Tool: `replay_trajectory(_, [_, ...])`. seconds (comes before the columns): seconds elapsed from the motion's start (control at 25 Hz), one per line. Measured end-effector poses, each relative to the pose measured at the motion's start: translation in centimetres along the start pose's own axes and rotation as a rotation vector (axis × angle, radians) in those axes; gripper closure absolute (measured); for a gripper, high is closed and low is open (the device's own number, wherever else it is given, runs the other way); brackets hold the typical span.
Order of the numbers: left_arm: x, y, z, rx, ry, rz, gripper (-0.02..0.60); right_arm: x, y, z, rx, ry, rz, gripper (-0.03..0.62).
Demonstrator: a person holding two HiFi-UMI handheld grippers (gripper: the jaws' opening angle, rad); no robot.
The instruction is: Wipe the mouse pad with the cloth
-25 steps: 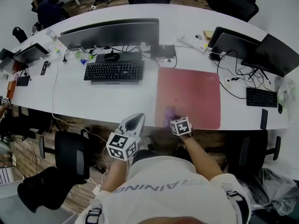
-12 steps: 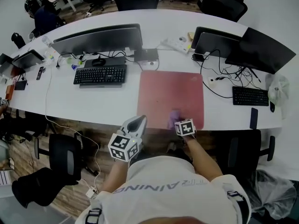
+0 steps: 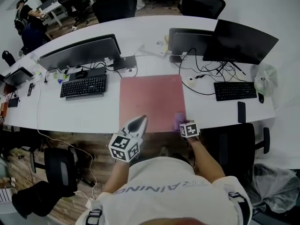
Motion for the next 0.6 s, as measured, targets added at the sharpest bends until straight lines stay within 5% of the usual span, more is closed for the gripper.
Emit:
replay_trajectory(0.36, [1.6, -1.1, 0.8, 0.004, 0.05, 0.032, 0.549, 4.3, 2.3, -3.1, 0.02, 0.095, 0.076, 0.499])
replay_trajectory(0.6, [-1.3, -2.5, -0.5, 0.018, 0.015, 0.083, 0.549, 1.0, -2.4, -6.4, 0.188, 0.098, 0.057, 0.5])
Point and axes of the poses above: the fingertips, and each gripper's own axes: z forward along the fingers, x to its right, y out of its underside, the point moved 2 cm from there along -z, backward along the fingers, and after that the axes turned 4 degrees about -y, right-handed, at the moved point
